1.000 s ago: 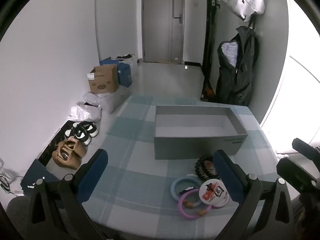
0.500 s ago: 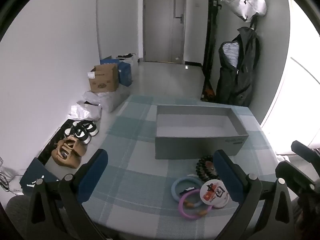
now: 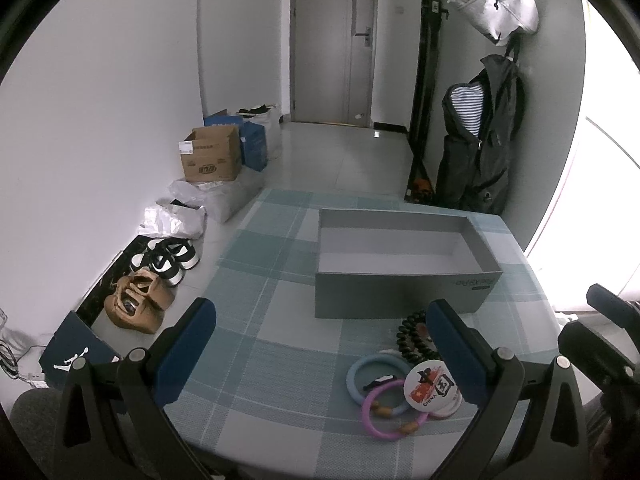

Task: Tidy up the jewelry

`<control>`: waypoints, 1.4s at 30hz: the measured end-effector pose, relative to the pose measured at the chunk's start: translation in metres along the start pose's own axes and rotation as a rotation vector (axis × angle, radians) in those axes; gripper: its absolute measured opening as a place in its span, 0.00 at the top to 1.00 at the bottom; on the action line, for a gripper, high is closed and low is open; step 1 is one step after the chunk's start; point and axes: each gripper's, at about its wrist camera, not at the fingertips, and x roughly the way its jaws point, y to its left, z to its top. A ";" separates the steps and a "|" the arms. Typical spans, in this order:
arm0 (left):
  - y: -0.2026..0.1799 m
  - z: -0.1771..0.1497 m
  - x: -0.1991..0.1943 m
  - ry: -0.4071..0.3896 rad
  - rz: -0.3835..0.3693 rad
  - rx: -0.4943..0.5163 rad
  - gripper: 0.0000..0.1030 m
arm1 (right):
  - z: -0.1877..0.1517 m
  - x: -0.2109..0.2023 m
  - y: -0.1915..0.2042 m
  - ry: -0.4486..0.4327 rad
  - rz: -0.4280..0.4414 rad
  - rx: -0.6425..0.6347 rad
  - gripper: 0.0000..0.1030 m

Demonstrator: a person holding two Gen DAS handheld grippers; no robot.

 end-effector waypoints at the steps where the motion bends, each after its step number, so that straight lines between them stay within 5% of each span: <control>1: 0.000 0.000 0.000 -0.002 0.001 0.002 0.01 | 0.000 0.000 0.000 0.000 -0.001 -0.002 0.00; 42: -0.006 0.000 0.004 0.012 0.003 -0.003 0.01 | 0.000 0.007 0.005 0.022 0.007 0.000 0.00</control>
